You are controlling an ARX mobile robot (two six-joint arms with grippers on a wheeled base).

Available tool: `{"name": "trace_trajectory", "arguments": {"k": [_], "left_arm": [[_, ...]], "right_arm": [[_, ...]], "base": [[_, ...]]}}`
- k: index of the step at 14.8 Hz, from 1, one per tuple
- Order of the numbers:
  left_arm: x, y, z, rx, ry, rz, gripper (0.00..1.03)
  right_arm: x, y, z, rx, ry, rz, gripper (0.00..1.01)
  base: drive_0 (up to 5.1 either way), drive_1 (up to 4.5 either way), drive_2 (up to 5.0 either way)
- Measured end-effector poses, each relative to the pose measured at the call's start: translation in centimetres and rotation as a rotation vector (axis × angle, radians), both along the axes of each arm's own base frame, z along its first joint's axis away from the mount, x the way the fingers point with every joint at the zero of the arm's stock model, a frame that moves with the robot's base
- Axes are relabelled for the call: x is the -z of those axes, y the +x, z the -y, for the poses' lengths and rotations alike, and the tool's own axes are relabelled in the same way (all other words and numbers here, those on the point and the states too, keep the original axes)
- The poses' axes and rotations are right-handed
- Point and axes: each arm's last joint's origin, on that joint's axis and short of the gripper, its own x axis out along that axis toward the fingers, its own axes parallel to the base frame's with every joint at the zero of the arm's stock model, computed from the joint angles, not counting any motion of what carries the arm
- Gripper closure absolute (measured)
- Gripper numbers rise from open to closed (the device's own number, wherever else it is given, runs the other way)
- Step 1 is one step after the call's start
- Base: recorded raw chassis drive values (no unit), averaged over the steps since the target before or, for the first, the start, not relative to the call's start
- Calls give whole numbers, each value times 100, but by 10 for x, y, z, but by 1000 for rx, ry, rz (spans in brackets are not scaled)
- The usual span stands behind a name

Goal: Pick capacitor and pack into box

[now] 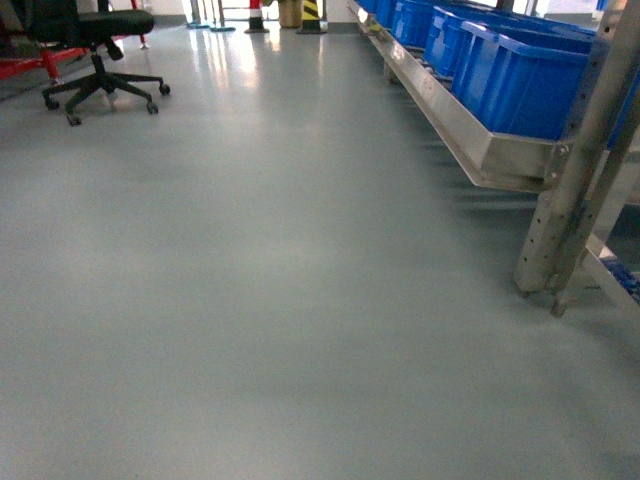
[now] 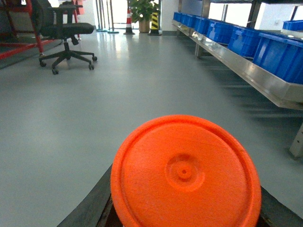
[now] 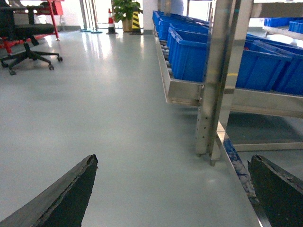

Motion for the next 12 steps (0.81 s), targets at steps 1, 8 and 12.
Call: {"name": "trace_trajectory", "arguments": {"k": [1,8,12], "left_arm": [[0,0,0,-1,0,-1,59],[0,0,0,-1,0,-2,59],[0,0,0,0,0,-2,59]], "right_arm": [[0,0,0,0,0,5,3],[0,0,0,0,0,0,3],[0,0,0,0,0,0,3]], "base": [[-497,249,249],[-503,242,242],[-496,250,250]]}}
